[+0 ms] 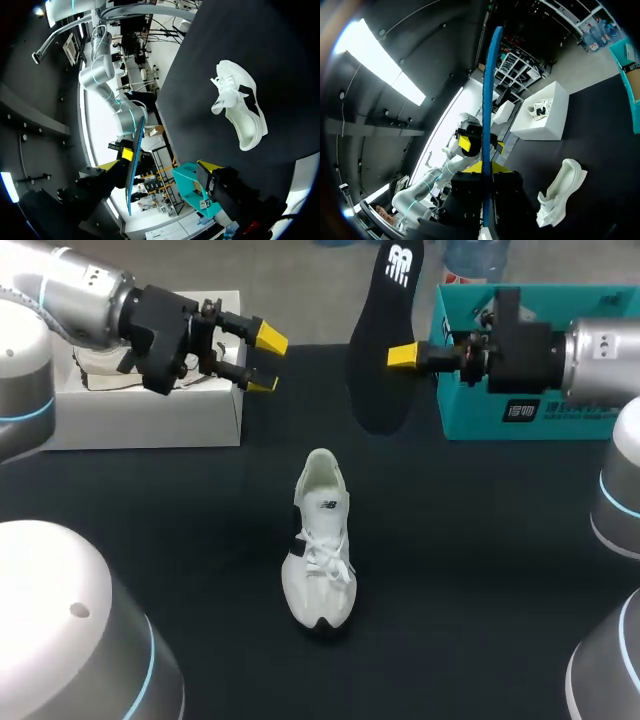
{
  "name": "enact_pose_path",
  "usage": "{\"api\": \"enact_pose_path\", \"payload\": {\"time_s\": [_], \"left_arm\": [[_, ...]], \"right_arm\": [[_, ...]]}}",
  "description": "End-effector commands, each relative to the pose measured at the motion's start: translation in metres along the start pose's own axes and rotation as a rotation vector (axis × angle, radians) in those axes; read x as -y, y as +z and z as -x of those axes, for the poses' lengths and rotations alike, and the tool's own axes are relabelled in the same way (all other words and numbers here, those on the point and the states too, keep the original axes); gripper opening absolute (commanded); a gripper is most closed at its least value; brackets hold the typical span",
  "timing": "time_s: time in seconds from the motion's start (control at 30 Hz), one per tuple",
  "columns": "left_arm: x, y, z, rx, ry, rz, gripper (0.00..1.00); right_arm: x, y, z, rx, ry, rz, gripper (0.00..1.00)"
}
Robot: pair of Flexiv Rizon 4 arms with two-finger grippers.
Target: Take the shoe out of the shoebox, open the shoe tongue, remove and reinsert the insole, then place the shoe into the shoebox
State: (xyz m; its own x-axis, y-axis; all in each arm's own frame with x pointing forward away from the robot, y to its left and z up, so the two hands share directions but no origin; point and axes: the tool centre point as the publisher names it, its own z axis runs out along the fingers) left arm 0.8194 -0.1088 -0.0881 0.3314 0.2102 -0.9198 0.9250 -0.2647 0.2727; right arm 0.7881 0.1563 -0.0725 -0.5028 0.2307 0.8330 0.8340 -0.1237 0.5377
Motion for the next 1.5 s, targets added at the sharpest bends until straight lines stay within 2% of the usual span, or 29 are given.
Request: {"api": "enact_pose_path", "payload": {"time_s": [0.03,0.27,0.53,0.83,1.0,1.5], "left_arm": [[0.000,-0.024,-0.004,-0.011,0.001,-0.043,1.00],[-0.002,-0.058,-0.012,-0.027,-0.006,-0.018,1.00],[-0.006,-0.090,-0.027,-0.051,-0.024,-0.002,1.00],[-0.009,-0.119,-0.036,-0.073,-0.028,0.001,1.00],[-0.010,-0.127,-0.039,-0.105,-0.023,0.008,1.00],[-0.010,-0.127,-0.039,-0.105,-0.023,0.008,1.00]], "right_arm": [[-0.005,0.022,0.005,0.016,-0.046,0.014,0.00],[-0.027,0.043,0.015,0.023,-0.136,0.005,0.00],[-0.050,0.068,0.043,0.042,-0.150,-0.070,0.00],[-0.056,0.083,0.064,0.037,-0.144,-0.053,0.00],[-0.054,0.088,0.067,0.033,-0.137,-0.042,0.00],[-0.054,0.088,0.067,0.033,-0.137,-0.042,0.00]]}}
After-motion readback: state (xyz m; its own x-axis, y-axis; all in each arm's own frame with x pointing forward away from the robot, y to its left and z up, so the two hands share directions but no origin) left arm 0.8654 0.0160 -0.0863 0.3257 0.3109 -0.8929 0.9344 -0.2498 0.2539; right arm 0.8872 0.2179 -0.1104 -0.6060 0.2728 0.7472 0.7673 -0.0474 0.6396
